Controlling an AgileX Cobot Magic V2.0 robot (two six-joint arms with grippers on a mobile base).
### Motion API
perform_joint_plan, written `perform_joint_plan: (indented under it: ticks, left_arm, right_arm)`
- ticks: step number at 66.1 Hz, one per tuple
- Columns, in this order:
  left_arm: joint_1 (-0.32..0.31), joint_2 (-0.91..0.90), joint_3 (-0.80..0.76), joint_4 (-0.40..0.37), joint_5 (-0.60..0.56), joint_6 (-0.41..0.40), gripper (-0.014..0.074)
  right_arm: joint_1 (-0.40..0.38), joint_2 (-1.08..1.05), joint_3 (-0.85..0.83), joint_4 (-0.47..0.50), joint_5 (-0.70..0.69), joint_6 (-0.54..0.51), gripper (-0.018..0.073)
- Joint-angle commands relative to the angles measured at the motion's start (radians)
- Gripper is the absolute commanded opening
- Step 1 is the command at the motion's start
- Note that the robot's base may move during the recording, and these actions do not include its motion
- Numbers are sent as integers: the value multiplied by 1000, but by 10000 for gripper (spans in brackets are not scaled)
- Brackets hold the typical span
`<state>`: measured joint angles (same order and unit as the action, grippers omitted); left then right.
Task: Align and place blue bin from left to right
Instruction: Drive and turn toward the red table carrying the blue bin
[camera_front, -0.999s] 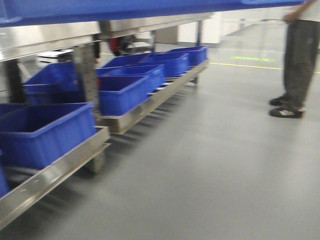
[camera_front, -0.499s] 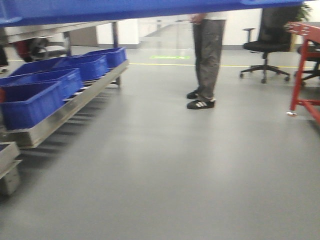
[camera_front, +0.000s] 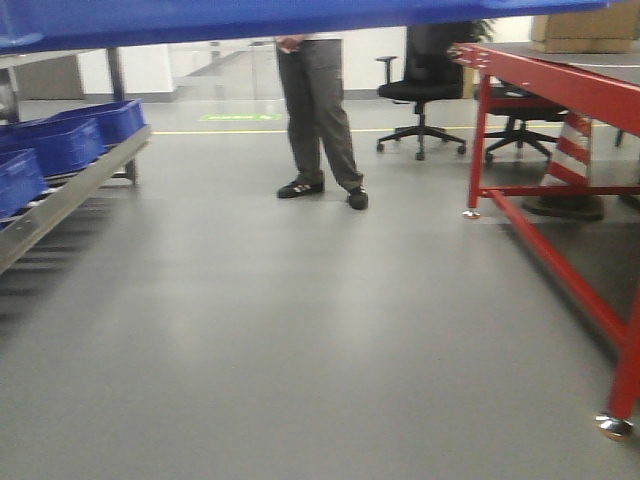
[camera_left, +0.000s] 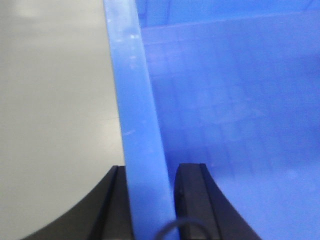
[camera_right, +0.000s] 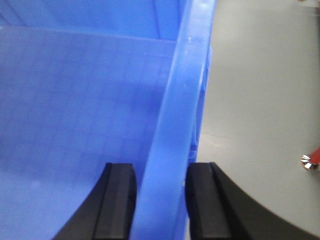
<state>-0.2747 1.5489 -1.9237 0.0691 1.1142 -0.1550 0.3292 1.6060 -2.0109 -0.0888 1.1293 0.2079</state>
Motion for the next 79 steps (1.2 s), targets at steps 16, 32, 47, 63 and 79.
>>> perform_joint_plan:
  ticks: [16,32,47,63,79]
  left_arm:
    - [-11,-25,-24,-39,-68,12,-111]
    - [-11,-25,-24,-39,-68,12,-111]
    - [-11,-25,-24,-39,-68,12,-111]
    - [-11,-25,-24,-39,-68,12,-111]
    - [-11,-25,-24,-39,-68,12,-111]
  right_arm:
    - [-8,-11,-13,-39,-91,27,-70]
    - [-8,-11,-13,-39,-91,27,-70]
    - [-8,-11,-13,-39,-91,27,-70]
    - [-8,-11,-13,-39,-91,27,-70]
    - [-8,-11,-13,-39,-91,27,-70]
